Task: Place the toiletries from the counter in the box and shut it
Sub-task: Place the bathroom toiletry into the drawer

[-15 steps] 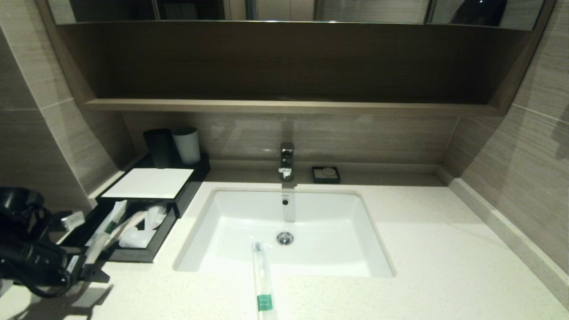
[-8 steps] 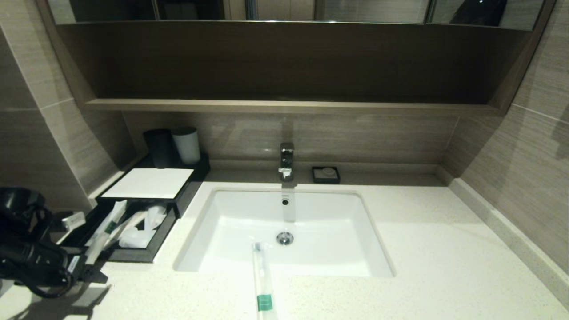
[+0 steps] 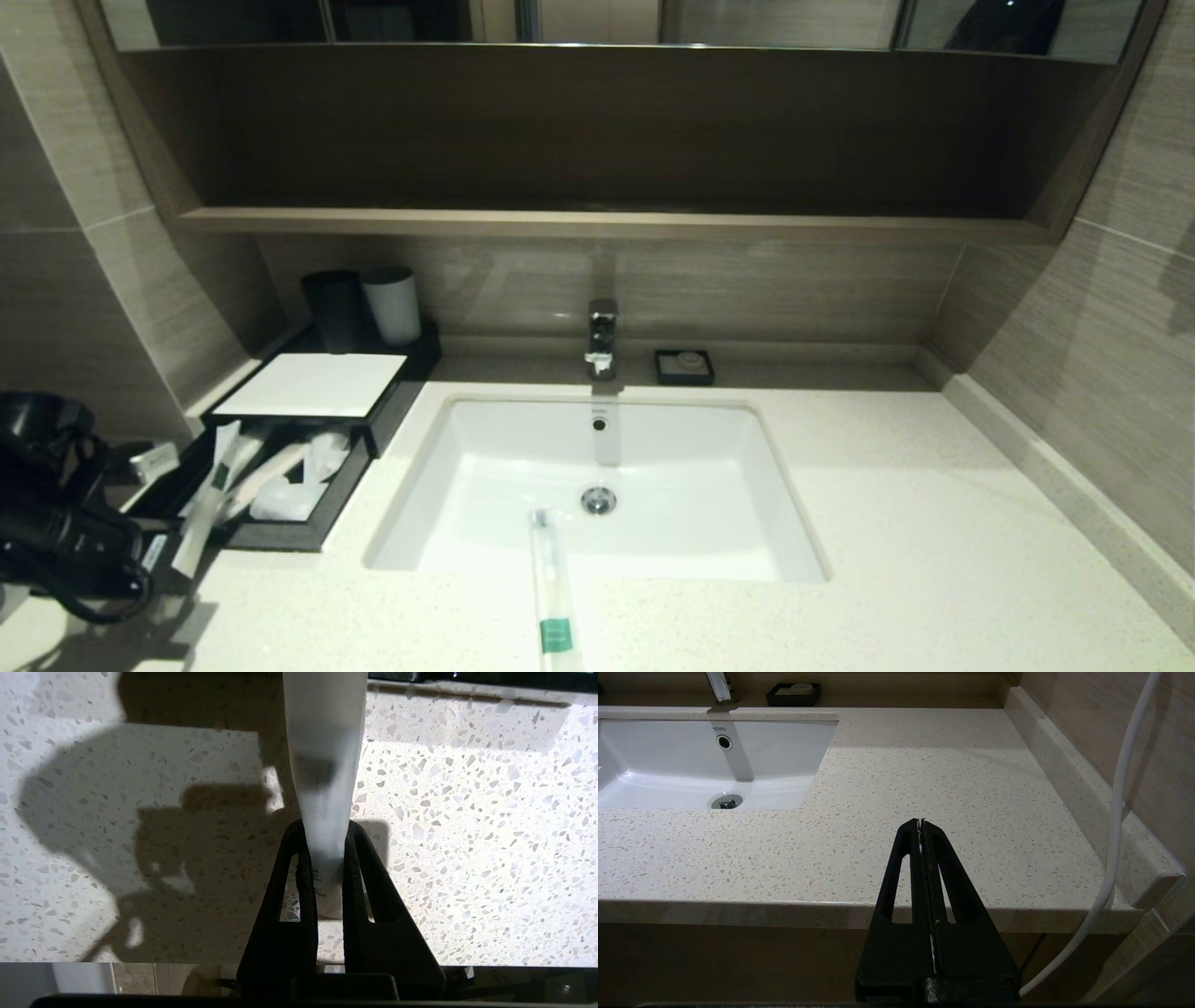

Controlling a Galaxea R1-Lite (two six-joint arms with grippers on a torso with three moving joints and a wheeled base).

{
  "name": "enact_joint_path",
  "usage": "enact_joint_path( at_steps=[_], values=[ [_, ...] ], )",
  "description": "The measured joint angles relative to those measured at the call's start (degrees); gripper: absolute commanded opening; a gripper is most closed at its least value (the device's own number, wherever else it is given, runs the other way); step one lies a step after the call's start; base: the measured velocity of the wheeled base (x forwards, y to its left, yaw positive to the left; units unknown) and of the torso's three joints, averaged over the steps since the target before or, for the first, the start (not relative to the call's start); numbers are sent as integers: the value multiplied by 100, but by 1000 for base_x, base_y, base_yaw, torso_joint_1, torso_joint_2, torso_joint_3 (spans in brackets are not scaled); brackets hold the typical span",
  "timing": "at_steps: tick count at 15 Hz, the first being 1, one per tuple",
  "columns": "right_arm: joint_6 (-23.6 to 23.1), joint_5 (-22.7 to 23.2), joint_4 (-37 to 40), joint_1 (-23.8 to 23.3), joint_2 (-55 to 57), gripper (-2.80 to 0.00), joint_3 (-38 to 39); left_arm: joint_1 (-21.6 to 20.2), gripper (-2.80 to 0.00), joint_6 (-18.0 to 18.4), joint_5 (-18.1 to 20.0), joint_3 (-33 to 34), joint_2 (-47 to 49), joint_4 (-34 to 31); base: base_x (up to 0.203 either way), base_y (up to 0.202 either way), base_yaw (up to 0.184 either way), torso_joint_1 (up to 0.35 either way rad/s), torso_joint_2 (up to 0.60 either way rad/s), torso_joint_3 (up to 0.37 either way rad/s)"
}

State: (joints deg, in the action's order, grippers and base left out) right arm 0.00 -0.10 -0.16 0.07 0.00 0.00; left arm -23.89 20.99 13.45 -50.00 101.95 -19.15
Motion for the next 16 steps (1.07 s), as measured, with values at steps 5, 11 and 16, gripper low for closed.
enact_joint_path(
  at_steps=[5, 11, 16],
  values=[
    [0, 0, 0, 0, 0, -280, 0, 0, -280, 0, 2, -35, -77, -6, 0, 0, 0, 0, 0, 0],
    [0, 0, 0, 0, 0, -280, 0, 0, -280, -14, -2, -169, -586, -181, 0, 0, 0, 0, 0, 0],
    [0, -1, 0, 0, 0, -280, 0, 2, -280, -33, -5, -1269, -780, -1479, 0, 0, 0, 0, 0, 0]
  ],
)
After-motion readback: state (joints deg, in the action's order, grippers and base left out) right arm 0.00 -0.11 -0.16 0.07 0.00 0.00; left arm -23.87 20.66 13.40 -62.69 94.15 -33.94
